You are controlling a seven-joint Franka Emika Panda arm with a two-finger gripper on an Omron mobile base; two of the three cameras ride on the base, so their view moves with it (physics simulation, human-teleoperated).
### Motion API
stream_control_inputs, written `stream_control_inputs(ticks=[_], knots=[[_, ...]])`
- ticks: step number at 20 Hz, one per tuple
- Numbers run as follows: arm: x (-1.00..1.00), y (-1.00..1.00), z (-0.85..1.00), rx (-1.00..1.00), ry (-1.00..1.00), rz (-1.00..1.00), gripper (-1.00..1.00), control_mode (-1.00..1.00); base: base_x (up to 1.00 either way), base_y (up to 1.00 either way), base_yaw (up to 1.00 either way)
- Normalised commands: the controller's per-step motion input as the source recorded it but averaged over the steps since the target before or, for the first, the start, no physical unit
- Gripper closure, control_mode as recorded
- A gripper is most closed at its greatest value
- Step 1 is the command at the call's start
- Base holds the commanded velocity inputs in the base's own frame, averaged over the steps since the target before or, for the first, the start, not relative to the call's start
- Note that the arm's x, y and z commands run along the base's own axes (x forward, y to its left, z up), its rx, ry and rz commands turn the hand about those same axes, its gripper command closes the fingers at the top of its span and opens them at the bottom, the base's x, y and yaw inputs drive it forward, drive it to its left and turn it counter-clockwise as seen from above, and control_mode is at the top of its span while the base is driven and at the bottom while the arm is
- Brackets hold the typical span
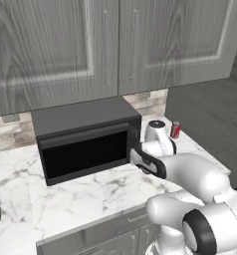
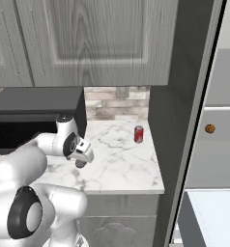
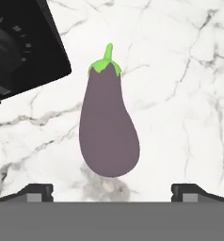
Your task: Place the cucumber and eggplant inside the fridge drawer. Close the drawer after placing the vegetables.
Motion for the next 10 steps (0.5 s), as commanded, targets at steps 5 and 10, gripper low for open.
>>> stream_control_inputs(ticks=[5,10], knots=[[0.18,-0.03,-0.26,-0.02,0.05,0.13,-1.00,-1.00,0.00,0.00,0.00],[0.21,0.00,-0.26,-0.03,0.05,0.15,-1.00,-1.00,0.00,0.00,0.00]])
